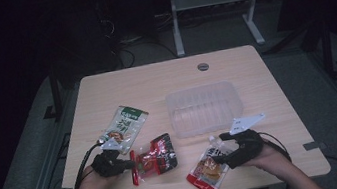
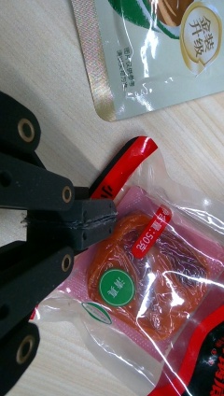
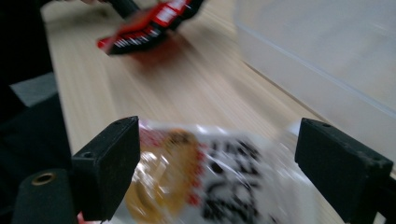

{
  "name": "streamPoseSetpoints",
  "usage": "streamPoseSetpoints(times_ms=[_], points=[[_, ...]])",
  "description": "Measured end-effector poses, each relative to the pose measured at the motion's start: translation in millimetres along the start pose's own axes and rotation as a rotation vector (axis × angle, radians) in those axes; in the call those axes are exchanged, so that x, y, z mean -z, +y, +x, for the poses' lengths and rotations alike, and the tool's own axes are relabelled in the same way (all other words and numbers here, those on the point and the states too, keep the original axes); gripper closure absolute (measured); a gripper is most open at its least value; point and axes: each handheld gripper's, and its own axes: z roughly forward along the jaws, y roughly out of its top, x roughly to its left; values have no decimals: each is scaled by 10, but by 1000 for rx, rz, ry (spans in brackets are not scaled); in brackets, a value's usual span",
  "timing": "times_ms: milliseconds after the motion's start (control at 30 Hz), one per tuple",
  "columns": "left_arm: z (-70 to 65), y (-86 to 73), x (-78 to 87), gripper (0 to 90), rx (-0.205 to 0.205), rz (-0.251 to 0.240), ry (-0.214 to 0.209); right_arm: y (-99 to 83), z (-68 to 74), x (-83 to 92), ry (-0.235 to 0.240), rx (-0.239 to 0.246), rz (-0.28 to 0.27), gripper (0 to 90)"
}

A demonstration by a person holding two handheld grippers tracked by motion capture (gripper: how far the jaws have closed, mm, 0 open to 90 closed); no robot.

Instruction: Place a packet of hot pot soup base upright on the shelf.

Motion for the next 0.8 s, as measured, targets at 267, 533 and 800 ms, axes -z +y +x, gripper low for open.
streamPoseSetpoints(times_ms=[267,533,800], points=[[10,4,-1,895,9,3,-8,279,207,-420,105,32,15,137],[23,8,-2,895,7,5,-16,402,259,-694,170,-5,32,163],[27,8,-2,895,18,4,-21,499,262,-916,198,-29,40,205]])
